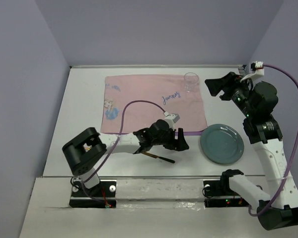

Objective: Set the dinner table for one person

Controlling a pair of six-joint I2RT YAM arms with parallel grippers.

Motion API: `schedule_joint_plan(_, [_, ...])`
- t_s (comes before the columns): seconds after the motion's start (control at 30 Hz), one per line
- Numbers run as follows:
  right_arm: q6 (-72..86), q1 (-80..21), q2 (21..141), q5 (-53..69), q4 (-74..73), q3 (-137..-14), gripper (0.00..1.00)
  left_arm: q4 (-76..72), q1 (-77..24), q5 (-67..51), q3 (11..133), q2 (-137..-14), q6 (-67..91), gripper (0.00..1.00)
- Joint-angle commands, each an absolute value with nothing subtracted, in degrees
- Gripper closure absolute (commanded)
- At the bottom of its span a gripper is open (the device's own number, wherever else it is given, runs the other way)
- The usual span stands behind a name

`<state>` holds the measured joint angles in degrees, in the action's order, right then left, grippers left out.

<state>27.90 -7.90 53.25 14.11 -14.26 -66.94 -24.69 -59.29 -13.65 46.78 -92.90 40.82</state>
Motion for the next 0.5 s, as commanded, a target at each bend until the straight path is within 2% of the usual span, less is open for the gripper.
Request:
schedule_joint_plan(0.0, [30.8, -7.6, 48.3, 19.9, -12.8, -61.8, 0.21, -36.5, -61.3, -17.0, 54.0, -101.2, 48.0, 0.21])
schedule_joint_plan(0.17, [31.7, -7.6, 43.5, 22.2, -13.3, -58.6, 0.23, -40.1, -62.0, -17.5, 59.8, -113.1, 53.3, 0.24])
schedule_joint_plan(0.47, [31.4, -7.6, 41.3, 22.8, -13.8, -56.9, 0.24, -38.6, -62.8, -12.6, 65.7, -123.0, 59.3, 0.35])
